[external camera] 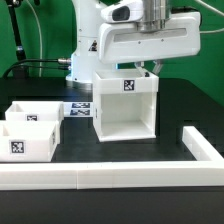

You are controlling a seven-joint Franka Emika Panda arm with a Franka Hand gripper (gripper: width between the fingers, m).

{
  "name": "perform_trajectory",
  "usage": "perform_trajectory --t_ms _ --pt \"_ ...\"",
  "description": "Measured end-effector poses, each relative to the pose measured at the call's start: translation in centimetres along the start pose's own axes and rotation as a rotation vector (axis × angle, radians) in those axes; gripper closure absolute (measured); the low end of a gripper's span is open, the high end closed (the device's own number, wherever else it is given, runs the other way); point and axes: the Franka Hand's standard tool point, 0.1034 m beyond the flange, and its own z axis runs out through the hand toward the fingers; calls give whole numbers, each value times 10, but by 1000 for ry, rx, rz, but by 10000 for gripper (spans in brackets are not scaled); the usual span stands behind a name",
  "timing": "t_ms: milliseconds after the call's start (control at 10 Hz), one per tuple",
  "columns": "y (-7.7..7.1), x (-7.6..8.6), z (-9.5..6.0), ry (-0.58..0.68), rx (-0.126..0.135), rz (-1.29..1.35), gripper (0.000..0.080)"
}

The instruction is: Assemble drawer

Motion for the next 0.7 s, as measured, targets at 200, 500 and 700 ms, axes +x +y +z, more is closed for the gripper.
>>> perform_trajectory --t_ms 200,500,700 --pt "-2 35 -2 28 10 5 761" --pt "3 84 0 82 18 9 760" --pt "11 109 -1 154 10 -60 758"
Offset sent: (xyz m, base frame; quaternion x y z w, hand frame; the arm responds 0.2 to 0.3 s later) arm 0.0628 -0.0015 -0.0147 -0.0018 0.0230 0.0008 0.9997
